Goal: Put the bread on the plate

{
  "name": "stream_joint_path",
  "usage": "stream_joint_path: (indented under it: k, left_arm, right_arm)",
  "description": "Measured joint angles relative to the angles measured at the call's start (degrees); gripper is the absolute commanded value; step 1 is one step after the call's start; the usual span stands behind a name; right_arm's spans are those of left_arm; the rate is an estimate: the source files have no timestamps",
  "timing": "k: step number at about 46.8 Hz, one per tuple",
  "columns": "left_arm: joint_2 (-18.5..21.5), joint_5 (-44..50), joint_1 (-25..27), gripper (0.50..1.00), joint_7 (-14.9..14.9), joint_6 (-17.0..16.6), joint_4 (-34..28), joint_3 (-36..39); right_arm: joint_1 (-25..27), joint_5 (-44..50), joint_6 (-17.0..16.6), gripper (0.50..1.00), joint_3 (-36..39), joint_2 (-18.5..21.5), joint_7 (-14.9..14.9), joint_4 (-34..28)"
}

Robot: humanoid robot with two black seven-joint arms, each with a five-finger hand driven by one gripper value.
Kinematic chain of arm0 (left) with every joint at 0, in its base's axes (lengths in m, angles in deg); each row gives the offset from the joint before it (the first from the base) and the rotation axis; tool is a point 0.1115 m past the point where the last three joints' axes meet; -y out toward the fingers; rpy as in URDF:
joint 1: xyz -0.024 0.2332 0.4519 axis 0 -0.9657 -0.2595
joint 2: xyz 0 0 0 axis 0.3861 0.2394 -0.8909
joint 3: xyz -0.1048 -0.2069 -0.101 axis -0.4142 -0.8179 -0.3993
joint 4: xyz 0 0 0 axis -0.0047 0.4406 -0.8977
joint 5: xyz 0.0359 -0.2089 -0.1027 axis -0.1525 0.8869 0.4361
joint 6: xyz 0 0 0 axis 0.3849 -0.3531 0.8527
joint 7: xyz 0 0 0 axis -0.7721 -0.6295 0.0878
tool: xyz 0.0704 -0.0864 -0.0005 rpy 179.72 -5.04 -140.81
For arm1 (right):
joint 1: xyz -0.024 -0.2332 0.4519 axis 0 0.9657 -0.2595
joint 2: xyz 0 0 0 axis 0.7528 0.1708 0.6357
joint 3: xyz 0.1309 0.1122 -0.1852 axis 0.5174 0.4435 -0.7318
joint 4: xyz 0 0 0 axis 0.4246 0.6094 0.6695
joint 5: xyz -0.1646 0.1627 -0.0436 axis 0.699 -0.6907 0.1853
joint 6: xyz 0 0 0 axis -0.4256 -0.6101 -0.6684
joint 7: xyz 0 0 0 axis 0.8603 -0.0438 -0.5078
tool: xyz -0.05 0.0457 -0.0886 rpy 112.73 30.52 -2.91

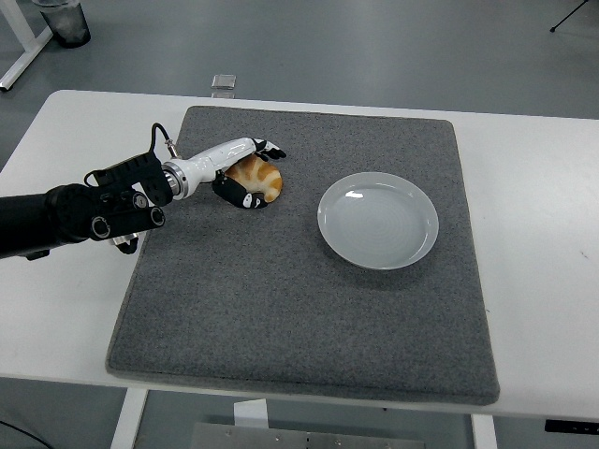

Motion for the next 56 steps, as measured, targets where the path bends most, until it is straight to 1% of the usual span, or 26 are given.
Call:
stream_joint_path:
  k: [3, 5, 6, 7, 11, 16, 21, 29, 43, 50, 56]
  left_arm:
    - [0.1, 0.1, -0.1, 0.75, 0.1, 0.0, 0.0, 0.0]
    - [0.1, 0.2, -0.1, 0.741, 0.1, 0.0, 0.0, -0.1]
    - [0.1, 0.2, -0.1, 0.729, 0.1, 0.0, 0.0, -0.1]
    - [0.1, 0.2, -0.2, 0.701, 0.1, 0.0, 0.0, -0.1]
    - [0.1, 0.2, -0.2, 0.553, 0.1, 0.0, 0.0, -0.3]
    - [0.2, 0.3, 0.4, 0.5, 0.1, 0.1, 0.0, -0.3]
    - [0.3, 0.9, 0.7, 0.5, 0.1, 0.0, 0.0, -1.2]
    - [0.9, 0.3, 0.8, 0.5, -0.3, 0.4, 0.0, -5.9]
    - [1.8, 0.2, 0.9, 0.5, -0.3, 0.5, -0.2, -6.1]
    - [4.1, 0.3, 1.1, 0.5, -0.3, 0.5, -0.7, -6.2]
    - [8.4, 0.6, 2.6, 0.5, -0.2, 0.8, -0.8, -6.3]
  right_arm:
    - [0.1, 0.0, 0.0, 0.952, 0.0, 0.0, 0.0, 0.0]
    - [0.1, 0.0, 0.0, 0.952, 0.0, 0.0, 0.0, 0.0]
    - [0.1, 0.0, 0.0, 0.952, 0.0, 0.0, 0.0, 0.0]
    - [0.1, 0.0, 0.0, 0.952, 0.0, 0.0, 0.0, 0.0]
    - [0.1, 0.0, 0.0, 0.952, 0.0, 0.0, 0.0, 0.0]
    - [0.1, 0.0, 0.0, 0.952, 0.1, 0.0, 0.0, 0.0]
    - [0.1, -0.1, 0.0, 0.952, 0.1, 0.0, 0.0, 0.0]
    - [0.1, -0.1, 0.0, 0.952, 0.2, 0.0, 0.0, 0.0]
    - [0.1, 0.0, 0.0, 0.952, 0.1, 0.0, 0.0, 0.0]
    - [0.1, 0.0, 0.0, 0.954, 0.1, 0.0, 0.0, 0.0]
    - [0.0, -0.1, 0.0, 0.952, 0.1, 0.0, 0.0, 0.0]
